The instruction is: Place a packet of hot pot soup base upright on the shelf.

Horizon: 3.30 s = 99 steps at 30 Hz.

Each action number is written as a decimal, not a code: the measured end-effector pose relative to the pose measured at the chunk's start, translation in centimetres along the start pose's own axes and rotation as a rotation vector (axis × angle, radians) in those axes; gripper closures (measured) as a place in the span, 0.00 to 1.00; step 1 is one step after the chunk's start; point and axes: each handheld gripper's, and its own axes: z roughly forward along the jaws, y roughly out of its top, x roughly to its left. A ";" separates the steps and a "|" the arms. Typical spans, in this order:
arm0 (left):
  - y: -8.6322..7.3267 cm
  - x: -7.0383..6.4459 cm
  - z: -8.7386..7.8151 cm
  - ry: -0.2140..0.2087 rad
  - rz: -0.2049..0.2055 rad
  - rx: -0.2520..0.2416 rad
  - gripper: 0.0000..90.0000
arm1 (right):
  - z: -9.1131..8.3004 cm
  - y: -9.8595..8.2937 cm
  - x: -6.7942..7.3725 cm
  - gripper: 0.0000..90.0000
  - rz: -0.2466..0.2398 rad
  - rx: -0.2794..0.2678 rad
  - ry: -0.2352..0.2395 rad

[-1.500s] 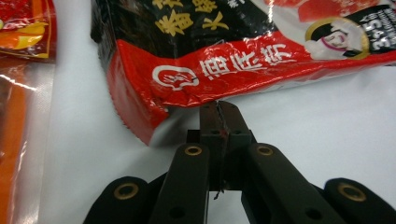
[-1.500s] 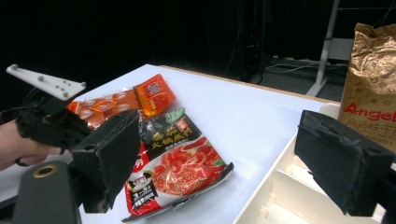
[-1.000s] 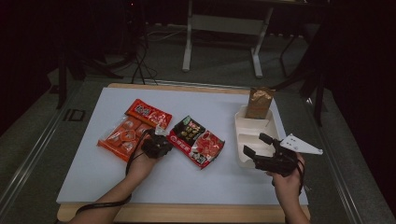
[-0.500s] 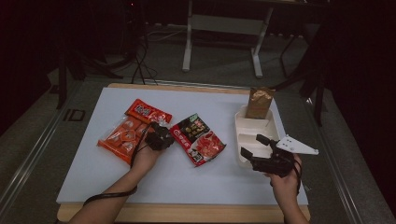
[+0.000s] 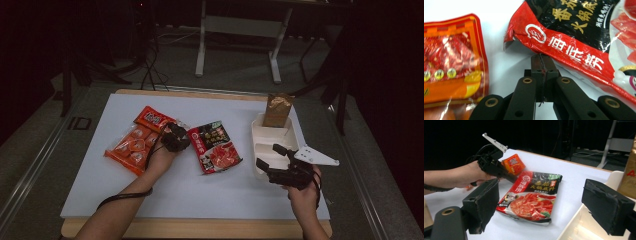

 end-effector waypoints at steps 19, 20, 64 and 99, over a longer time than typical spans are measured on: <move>2.1 0.2 2.4 -0.036 -0.027 -0.016 1.00 | -0.3 -0.1 0.4 0.16 -0.057 0.010 -0.036; 2.1 0.2 2.4 -0.036 -0.027 -0.016 1.00 | -0.3 -0.1 0.4 0.16 -0.057 0.010 -0.036; 6.3 2.1 5.7 -0.083 -0.127 -0.110 0.49 | 0.5 -0.5 0.8 0.16 -0.094 0.055 -0.008; 6.9 -0.5 3.1 -0.138 -0.137 -0.096 0.97 | 0.4 -0.3 0.6 0.12 -0.045 0.065 -0.019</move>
